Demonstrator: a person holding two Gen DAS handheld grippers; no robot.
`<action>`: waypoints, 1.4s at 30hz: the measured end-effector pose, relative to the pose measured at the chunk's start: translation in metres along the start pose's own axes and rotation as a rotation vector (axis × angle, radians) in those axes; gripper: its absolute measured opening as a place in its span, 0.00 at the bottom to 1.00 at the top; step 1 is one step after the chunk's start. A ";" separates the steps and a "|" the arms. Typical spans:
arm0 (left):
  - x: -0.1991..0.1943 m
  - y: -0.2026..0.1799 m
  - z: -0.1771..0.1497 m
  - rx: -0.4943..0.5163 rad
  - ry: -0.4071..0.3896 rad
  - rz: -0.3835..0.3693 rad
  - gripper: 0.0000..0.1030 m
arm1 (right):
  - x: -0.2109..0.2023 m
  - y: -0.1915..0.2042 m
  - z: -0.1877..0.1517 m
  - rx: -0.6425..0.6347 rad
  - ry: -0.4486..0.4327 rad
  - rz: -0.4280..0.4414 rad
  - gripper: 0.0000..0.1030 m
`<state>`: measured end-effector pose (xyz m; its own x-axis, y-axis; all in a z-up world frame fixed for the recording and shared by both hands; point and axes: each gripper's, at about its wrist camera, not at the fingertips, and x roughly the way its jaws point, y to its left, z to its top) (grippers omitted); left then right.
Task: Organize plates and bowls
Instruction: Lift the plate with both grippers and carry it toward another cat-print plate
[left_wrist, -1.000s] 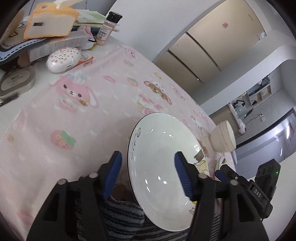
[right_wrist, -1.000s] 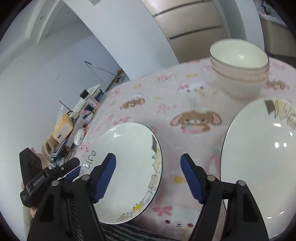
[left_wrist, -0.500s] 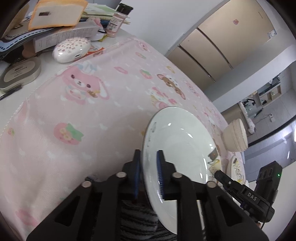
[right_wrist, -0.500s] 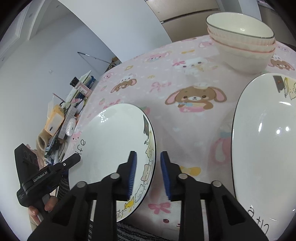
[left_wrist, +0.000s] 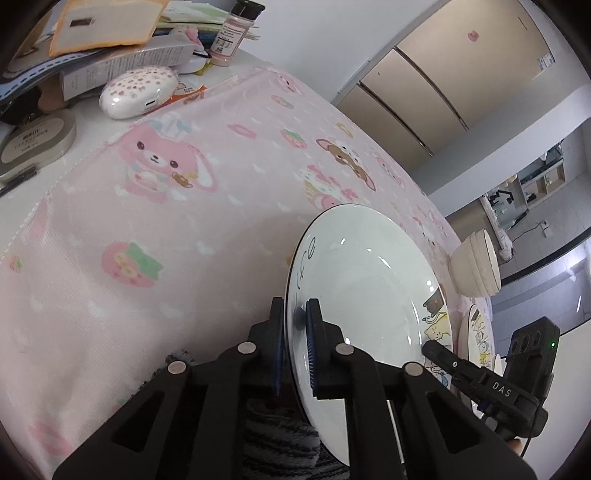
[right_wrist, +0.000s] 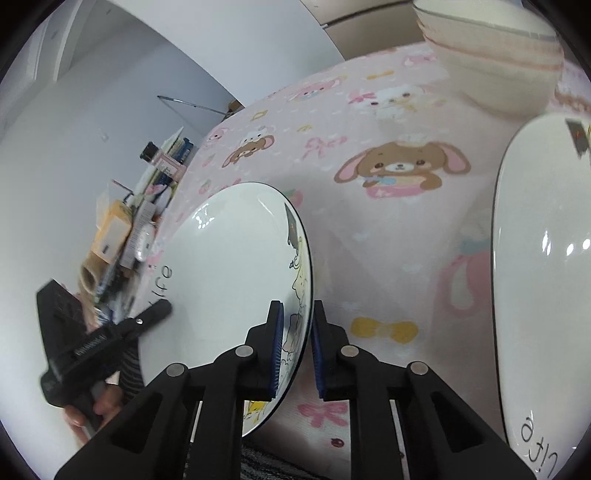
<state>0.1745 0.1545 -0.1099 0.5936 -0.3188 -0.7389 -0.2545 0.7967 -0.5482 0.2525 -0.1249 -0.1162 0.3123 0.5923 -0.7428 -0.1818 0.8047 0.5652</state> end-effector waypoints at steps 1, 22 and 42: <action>0.000 -0.001 0.000 0.006 -0.002 0.001 0.07 | 0.000 0.000 0.000 0.001 0.000 0.004 0.13; -0.058 -0.058 -0.006 0.196 -0.154 -0.027 0.10 | -0.066 0.030 0.010 -0.103 -0.124 0.019 0.15; -0.043 -0.223 -0.045 0.377 -0.057 -0.179 0.10 | -0.235 -0.046 -0.013 0.008 -0.347 -0.126 0.16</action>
<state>0.1710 -0.0326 0.0262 0.6474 -0.4486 -0.6162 0.1474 0.8669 -0.4762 0.1748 -0.3006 0.0278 0.6297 0.4384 -0.6413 -0.1154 0.8692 0.4808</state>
